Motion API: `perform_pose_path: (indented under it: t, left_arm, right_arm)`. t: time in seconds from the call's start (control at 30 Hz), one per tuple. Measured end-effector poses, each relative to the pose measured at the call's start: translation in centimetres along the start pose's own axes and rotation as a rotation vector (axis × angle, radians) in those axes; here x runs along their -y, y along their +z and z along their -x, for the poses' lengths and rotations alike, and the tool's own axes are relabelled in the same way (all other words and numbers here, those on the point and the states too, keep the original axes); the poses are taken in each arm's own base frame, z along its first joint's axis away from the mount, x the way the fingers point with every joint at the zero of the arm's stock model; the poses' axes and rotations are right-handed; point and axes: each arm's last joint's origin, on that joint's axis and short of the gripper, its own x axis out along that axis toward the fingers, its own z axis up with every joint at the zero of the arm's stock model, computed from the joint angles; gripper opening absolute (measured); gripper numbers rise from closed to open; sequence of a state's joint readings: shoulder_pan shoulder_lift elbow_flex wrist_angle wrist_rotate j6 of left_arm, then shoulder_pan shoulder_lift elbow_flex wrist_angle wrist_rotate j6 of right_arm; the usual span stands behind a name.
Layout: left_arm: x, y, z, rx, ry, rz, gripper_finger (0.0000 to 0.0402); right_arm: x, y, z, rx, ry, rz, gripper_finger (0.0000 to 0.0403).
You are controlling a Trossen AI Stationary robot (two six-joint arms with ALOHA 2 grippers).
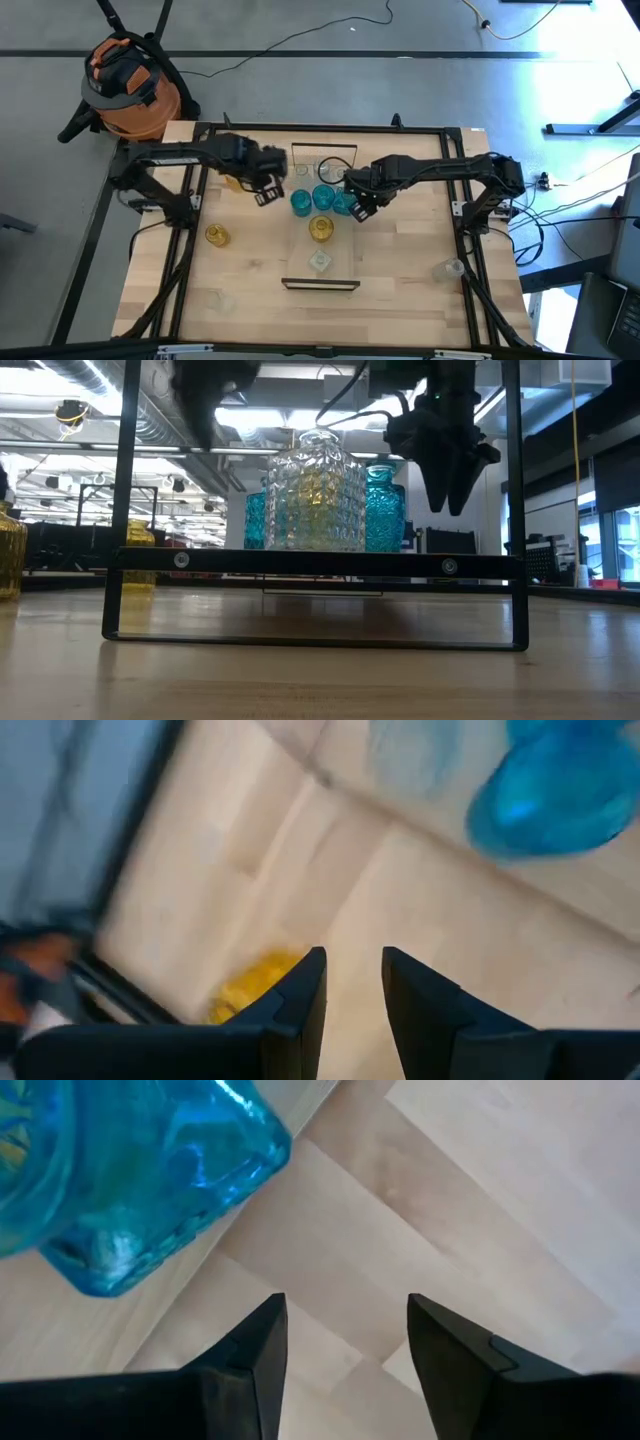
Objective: Sort vases onto shelf
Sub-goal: Put the yellow vase on the shelf aligned with the other yellow vase
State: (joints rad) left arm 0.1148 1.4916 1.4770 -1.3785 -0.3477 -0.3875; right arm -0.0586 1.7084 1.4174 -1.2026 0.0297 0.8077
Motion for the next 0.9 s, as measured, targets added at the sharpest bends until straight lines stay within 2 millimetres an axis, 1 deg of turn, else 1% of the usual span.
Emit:
perform_pose_path:
  t: [0.1, 0.17, 0.23, 0.33, 0.43, 0.6, 0.9]
  left_arm:
    - [-2.3, -2.4, -2.2, -0.019, -0.024, 0.115, 0.0092]
    - [-4.0, -3.6, -3.2, -0.007, -0.060, 0.218, 0.0092]
    - [-5.9, -4.8, -3.7, 0.001, -0.097, 0.318, 0.0092]
    - [-8.4, -6.1, -3.9, 0.011, -0.122, 0.466, 0.0092]
    - [-10.0, -6.7, -4.2, 0.007, -0.095, 0.518, 0.0092]
    - [-11.1, -6.8, -5.3, -0.035, -0.107, 0.512, 0.0092]
    - [-11.1, -6.5, -7.8, -0.157, -0.165, 0.525, 0.0092]
  right_arm:
    - [0.0, 0.0, 0.0, 0.004, -0.001, 0.001, 0.0170]
    - [0.0, 0.0, 0.0, 0.006, 0.000, 0.004, 0.0170]
    - [0.0, 0.0, 0.0, 0.006, -0.001, 0.015, 0.0170]
    - [0.0, 0.0, 0.0, 0.007, -0.001, 0.031, 0.0170]
    - [0.0, 0.1, 0.0, 0.013, 0.002, 0.030, 0.0170]
    - [-0.1, 0.2, 0.0, 0.024, 0.012, 0.048, 0.0170]
    - [-0.1, 0.2, 0.0, 0.021, 0.014, 0.051, 0.0170]
